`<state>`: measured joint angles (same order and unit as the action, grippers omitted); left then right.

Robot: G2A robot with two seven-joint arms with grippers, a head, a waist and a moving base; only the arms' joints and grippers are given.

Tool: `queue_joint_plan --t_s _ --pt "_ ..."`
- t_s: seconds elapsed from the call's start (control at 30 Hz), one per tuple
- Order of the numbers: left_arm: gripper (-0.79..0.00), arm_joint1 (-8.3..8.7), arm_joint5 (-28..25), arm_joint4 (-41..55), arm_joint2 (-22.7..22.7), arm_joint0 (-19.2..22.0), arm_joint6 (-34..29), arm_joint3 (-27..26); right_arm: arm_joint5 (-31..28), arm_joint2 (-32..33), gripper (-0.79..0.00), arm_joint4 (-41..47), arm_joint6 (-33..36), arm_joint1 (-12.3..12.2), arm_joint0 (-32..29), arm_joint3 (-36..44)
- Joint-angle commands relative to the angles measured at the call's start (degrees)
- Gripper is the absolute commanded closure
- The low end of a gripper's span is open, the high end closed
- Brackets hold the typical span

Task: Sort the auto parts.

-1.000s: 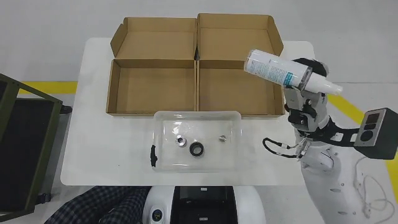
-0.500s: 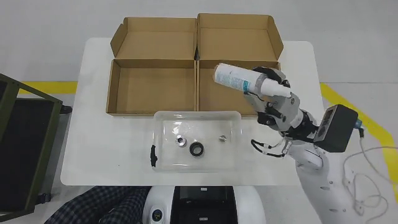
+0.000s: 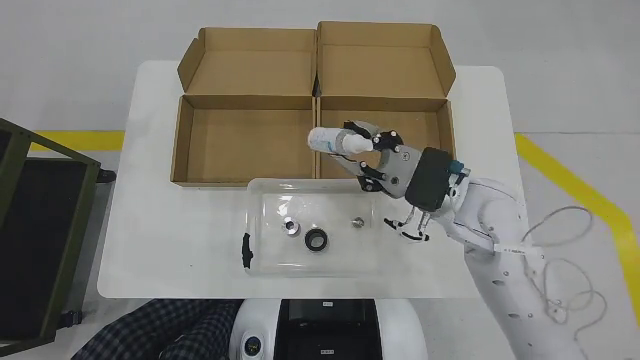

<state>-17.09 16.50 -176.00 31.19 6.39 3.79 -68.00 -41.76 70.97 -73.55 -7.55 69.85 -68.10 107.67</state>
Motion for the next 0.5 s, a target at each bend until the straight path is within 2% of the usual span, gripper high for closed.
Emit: queue_joint_plan --t_s 0.0,0.47 --pt "-0.785 0.00 0.0 0.0 0.0 0.0 0.0 0.0 0.4 -0.3 0.000 0.6 3.2 0.0 0.7 -1.0" --pt "-0.785 0.00 0.0 0.0 0.0 0.0 0.0 0.0 4.8 -3.6 0.000 3.6 18.0 0.6 8.8 -10.6"
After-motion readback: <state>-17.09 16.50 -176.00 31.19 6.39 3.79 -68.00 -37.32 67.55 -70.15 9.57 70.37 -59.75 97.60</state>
